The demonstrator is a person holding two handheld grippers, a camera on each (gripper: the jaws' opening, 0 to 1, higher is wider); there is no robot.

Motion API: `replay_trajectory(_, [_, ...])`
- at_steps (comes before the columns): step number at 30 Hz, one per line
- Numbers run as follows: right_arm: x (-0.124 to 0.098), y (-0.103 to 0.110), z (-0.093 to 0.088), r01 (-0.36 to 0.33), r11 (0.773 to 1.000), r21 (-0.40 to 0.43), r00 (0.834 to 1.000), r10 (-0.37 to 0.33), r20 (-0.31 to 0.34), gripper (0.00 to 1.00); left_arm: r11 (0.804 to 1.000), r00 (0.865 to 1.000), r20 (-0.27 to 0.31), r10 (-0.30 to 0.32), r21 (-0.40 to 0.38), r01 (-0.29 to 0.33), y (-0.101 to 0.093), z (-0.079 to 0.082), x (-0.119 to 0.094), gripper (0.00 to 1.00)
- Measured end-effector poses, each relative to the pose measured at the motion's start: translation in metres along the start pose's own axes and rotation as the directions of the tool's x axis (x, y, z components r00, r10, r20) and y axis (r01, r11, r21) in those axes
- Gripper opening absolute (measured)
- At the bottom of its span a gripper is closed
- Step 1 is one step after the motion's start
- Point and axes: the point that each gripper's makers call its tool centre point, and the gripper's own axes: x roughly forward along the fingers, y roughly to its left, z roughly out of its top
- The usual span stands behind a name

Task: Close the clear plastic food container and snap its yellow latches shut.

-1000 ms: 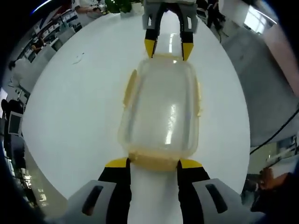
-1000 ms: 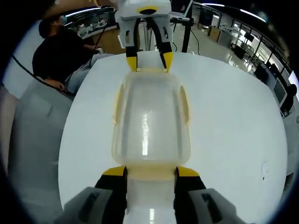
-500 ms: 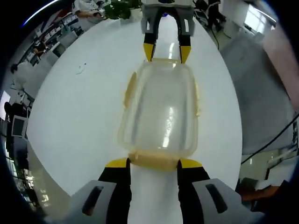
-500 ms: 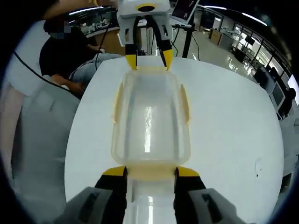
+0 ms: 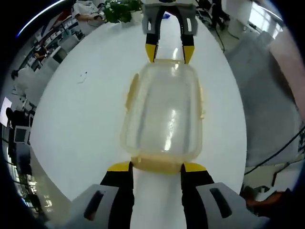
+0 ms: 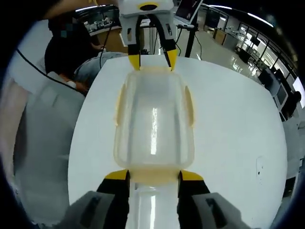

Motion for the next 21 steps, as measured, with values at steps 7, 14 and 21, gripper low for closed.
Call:
replay_trajectory(7, [-0.007,-0.002,-0.015,0.001,1.0,0.004,1.0,-0.001,-0.016,0.36,1.0,1.0,0.006,-0.001,0.014,0.0,-0.002,0.017,0.007,0.36])
replay_trajectory(14, [-0.02,-0.005,-0.034,0.015,1.0,0.018,0.999,-0.014,-0.031,0.36,0.999,1.0,0.008,0.011,0.034,-0.011,0.002,0.039,0.012,0.36])
replay_trajectory(21, [-0.032,-0.008,-0.053,0.028,0.999,0.032,0.998,-0.027,-0.048,0.36,0.999,1.0,0.011,0.001,0.048,-0.001,0.005,0.06,0.02,0.36])
